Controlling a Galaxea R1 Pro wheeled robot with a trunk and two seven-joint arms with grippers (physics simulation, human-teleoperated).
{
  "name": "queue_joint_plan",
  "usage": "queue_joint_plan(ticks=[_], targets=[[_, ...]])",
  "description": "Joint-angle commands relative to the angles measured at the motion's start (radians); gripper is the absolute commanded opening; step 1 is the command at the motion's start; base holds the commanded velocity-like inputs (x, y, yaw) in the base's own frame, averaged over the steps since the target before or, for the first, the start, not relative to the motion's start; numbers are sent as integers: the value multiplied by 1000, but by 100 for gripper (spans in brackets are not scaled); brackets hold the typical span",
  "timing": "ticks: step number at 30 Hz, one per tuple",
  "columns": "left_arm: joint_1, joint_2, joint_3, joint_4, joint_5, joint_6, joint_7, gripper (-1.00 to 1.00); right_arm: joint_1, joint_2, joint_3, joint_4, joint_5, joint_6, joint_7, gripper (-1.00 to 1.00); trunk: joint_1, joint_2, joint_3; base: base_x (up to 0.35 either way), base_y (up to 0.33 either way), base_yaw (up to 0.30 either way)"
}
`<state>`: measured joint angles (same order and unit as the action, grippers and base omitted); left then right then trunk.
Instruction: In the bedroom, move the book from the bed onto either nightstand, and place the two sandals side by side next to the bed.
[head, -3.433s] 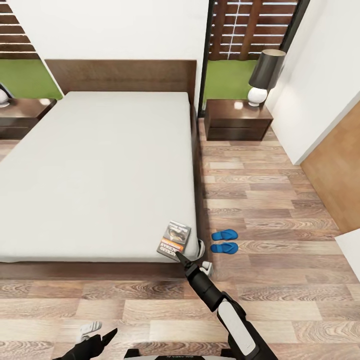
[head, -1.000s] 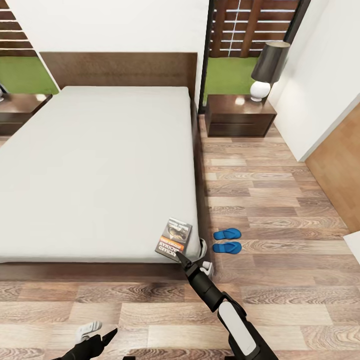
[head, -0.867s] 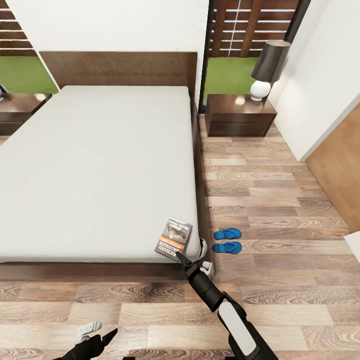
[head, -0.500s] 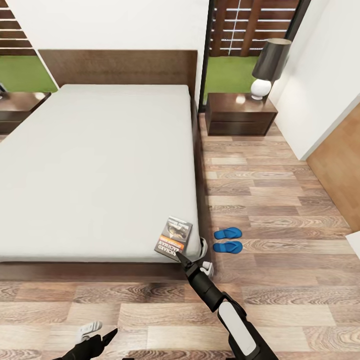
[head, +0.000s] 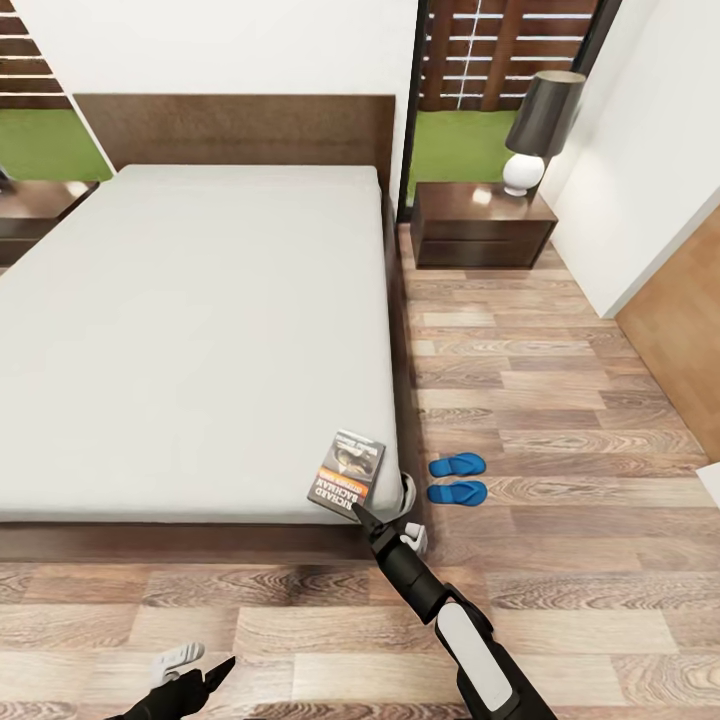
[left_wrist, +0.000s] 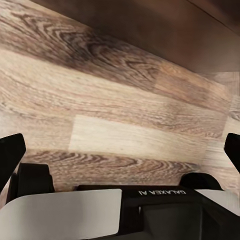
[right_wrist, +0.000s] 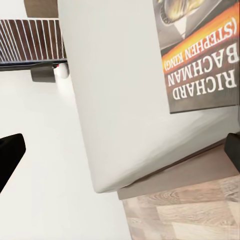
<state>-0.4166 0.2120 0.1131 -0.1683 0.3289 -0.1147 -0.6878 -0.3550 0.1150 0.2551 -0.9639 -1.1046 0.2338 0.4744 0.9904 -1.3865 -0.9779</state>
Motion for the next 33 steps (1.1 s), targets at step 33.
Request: queue_joint_plan(ticks=[33], targets=[[-1,0,8,2,-7,-3,-4,100,0,0,0,-1,-11,7,1,100,127,-232,-104,0,0,0]])
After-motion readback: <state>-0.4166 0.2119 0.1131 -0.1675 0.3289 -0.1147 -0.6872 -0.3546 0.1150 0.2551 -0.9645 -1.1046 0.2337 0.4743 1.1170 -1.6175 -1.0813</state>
